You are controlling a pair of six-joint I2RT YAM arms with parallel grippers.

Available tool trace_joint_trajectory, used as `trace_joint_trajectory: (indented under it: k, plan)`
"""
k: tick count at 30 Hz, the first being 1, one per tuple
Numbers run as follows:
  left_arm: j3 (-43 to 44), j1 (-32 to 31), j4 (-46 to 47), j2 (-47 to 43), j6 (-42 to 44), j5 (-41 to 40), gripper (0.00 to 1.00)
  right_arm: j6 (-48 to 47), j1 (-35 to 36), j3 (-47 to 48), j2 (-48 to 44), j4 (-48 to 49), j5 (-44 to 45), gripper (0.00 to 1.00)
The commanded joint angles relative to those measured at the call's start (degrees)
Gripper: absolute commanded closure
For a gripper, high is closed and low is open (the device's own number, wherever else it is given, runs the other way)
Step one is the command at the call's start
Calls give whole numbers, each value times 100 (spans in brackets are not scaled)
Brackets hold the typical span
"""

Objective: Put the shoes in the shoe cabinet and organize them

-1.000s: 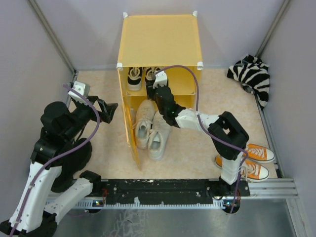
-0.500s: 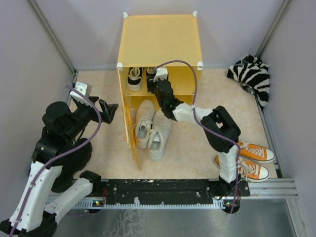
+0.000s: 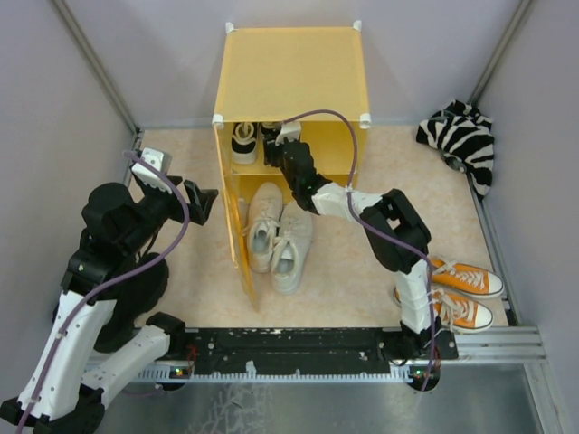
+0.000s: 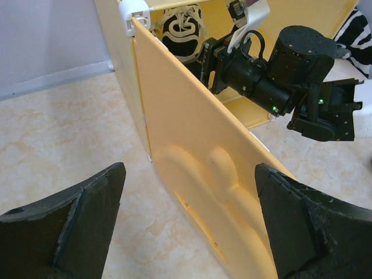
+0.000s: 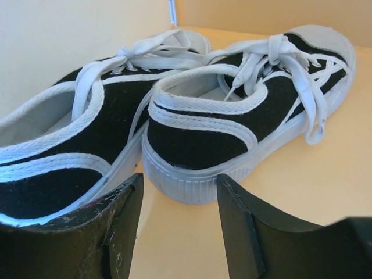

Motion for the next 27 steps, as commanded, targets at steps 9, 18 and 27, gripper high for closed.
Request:
trace_joint_trajectory:
  k: [9, 18, 27]
  plan:
    - [71, -30, -2, -54, 23, -33, 1, 136, 197, -790, -1180, 379, 53, 41]
    - [183, -31, -43, -95, -47, 37, 1, 317, 715, -1640, -3304, -2670, 579, 38]
    - [178, -31, 28, -101, -70, 225, 2, 3260, -285, -2135, -5318, -7475, 1319, 25]
